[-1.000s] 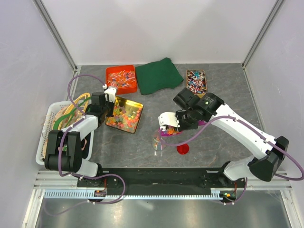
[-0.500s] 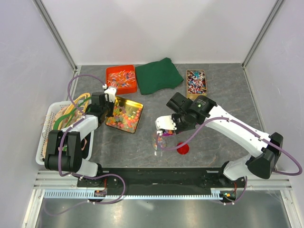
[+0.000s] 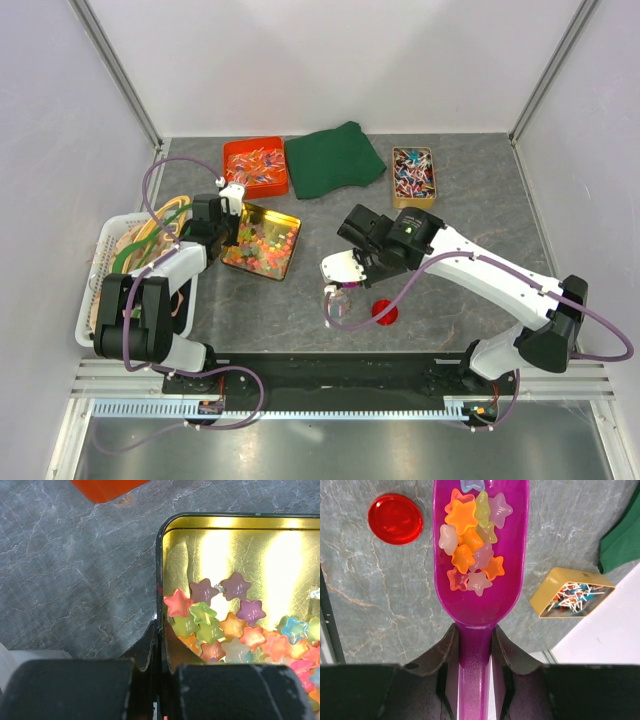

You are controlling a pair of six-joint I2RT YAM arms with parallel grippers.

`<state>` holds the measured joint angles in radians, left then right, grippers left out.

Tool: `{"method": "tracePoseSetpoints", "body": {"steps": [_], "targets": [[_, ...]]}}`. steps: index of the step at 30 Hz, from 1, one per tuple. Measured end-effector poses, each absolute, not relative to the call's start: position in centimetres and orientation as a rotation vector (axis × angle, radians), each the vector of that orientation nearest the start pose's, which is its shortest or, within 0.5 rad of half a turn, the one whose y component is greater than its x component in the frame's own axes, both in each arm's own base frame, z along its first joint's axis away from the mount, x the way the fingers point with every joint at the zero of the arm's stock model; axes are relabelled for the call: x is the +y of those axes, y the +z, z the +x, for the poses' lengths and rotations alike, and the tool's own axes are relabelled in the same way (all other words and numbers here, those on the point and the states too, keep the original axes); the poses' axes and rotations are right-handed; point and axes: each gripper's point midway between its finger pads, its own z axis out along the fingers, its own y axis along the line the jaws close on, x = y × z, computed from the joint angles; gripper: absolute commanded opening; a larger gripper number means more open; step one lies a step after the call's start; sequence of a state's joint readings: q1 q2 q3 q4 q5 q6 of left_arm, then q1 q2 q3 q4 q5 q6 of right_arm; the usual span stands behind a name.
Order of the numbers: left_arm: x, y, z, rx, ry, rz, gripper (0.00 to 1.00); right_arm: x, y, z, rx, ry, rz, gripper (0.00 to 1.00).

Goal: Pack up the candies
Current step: Place the fake candies in the packing bottle.

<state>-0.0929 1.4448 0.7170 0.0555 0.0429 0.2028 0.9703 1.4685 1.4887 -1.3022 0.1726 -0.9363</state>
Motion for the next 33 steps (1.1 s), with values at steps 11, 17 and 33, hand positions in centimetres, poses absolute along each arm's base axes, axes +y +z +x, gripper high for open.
{"method": "tracePoseSetpoints", "body": {"steps": [11, 17, 33], "targets": [[-3.3, 7.0, 37.8, 2.215, 0.021, 0.349, 0.02, 19.8, 21.1, 21.2, 1.63, -0.345, -2.332, 0.0], [-3.3, 7.0, 37.8, 2.216, 0.022, 0.349, 0.02, 20.1, 21.2, 21.1, 1.598, -0.395, -2.356, 0.0], [-3.2, 6.9, 37.8, 2.217, 0.029, 0.346, 0.02, 20.4, 21.6, 21.3, 1.571, -0.46, -2.362, 0.0]]}}
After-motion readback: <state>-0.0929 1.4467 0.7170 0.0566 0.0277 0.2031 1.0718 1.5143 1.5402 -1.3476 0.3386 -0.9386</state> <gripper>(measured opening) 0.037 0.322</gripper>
